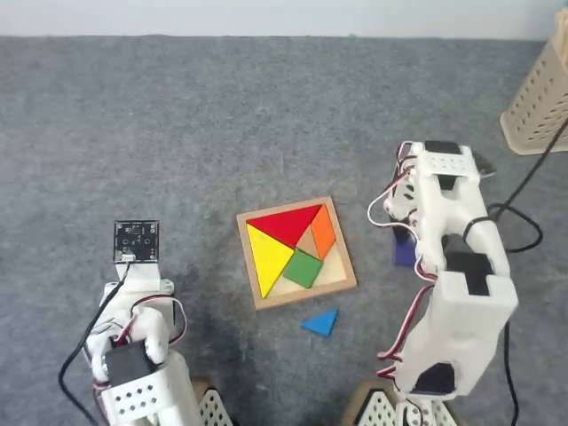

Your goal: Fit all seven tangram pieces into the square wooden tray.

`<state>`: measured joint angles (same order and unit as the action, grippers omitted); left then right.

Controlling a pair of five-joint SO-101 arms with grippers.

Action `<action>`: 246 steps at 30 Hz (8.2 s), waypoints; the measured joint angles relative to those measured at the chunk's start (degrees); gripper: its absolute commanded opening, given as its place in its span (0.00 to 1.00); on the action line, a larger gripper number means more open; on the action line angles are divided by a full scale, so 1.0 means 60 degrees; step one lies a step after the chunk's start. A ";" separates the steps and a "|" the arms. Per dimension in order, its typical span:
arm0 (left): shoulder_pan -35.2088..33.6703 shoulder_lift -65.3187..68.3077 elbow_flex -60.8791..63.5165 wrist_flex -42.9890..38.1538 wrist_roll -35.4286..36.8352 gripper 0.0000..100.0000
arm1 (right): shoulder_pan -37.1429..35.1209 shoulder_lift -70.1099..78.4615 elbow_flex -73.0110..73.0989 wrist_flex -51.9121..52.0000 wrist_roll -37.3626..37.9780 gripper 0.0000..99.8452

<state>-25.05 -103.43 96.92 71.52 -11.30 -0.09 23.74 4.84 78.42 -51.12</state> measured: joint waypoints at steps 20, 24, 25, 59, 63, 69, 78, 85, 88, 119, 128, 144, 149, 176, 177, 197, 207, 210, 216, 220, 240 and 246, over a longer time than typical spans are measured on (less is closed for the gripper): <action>0.0000 0.0000 0.0000 0.0000 0.0000 0.01 | 0.0454 0.0689 -0.0498 -0.0044 -0.1700 0.23; 0.0000 0.0000 0.0000 0.0000 0.0000 0.01 | 0.0410 0.1040 -0.0777 -0.0059 -0.1480 0.16; 0.0000 0.0000 0.0000 0.0000 0.0000 0.01 | 0.0396 0.1084 -0.0850 -0.0059 -0.1304 0.14; 0.0000 0.0000 0.0000 0.0000 0.0000 0.01 | -0.1026 -0.0718 -0.0059 -0.1421 0.8410 0.06; 0.0000 0.0000 0.0000 0.0000 0.0000 0.01 | -0.1114 -0.1084 0.1201 -0.2842 0.6579 0.11; 0.0000 0.0000 0.0000 0.0000 0.0000 0.01 | -0.1773 -0.0938 0.1143 -0.3238 0.4337 0.08; 0.0000 0.0000 0.0000 0.0000 0.0000 0.01 | -0.1993 -0.0132 0.0601 -0.2300 0.5407 0.01; 0.0000 0.0000 0.0000 0.0000 0.0000 0.01 | -0.2007 -0.0879 0.1817 -0.1802 0.7223 0.01; 0.0000 0.0000 0.0000 0.0000 0.0000 0.01 | -0.2022 -0.1685 0.2725 -0.1846 0.7897 0.01; 0.0000 0.0000 0.0000 0.0000 0.0000 0.01 | -0.0996 -0.1846 0.2549 -0.1260 0.8601 0.20; 0.0000 0.0000 0.0000 0.0000 0.0000 0.01 | -0.0938 -0.2081 0.2725 -0.1245 0.8615 0.21; 0.0000 0.0000 0.0000 0.0000 0.0000 0.01 | -0.1158 -0.2447 0.3326 -0.1421 0.5392 0.29; 0.0000 0.0000 0.0000 0.0000 0.0000 0.01 | -0.1582 -0.1465 0.2286 -0.1070 0.4484 0.29; 0.0000 0.0000 0.0000 0.0000 0.0000 0.01 | -0.1348 -0.0777 0.1480 -0.0630 0.3560 0.14; 0.0000 0.0000 0.0000 0.0000 0.0000 0.01 | -0.1319 -0.0952 0.1480 -0.0542 0.3560 0.13; 0.0000 0.0000 0.0000 0.0000 0.0000 0.01 | -0.3912 -0.3648 0.2989 -0.1245 0.3912 0.11; 0.0000 0.0000 0.0000 0.0000 0.0000 0.01 | -0.4689 -0.2125 0.2315 -0.1114 0.3238 0.11; 0.0000 0.0000 0.0000 0.0000 0.0000 0.01 | -0.4689 -0.2066 0.2242 -0.1026 0.3238 0.11; 0.0000 0.0000 0.0000 0.0000 0.0000 0.01 | -0.4703 -0.2095 0.2242 -0.0850 0.3238 0.11; 0.0000 0.0000 0.0000 0.0000 0.0000 0.01 | -0.4718 -0.2315 0.2242 -0.0498 0.3341 0.11; 0.0000 0.0000 0.0000 0.0000 0.0000 0.01 | -0.2842 -0.2564 0.2242 -0.2623 0.5626 0.11; 0.0000 0.0000 0.0000 0.0000 0.0000 0.01 | -0.3150 -0.2066 0.2007 -0.2667 0.5744 0.11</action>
<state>-25.05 -103.43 96.92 71.52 -11.30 -18.99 11.34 16.88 62.42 -16.66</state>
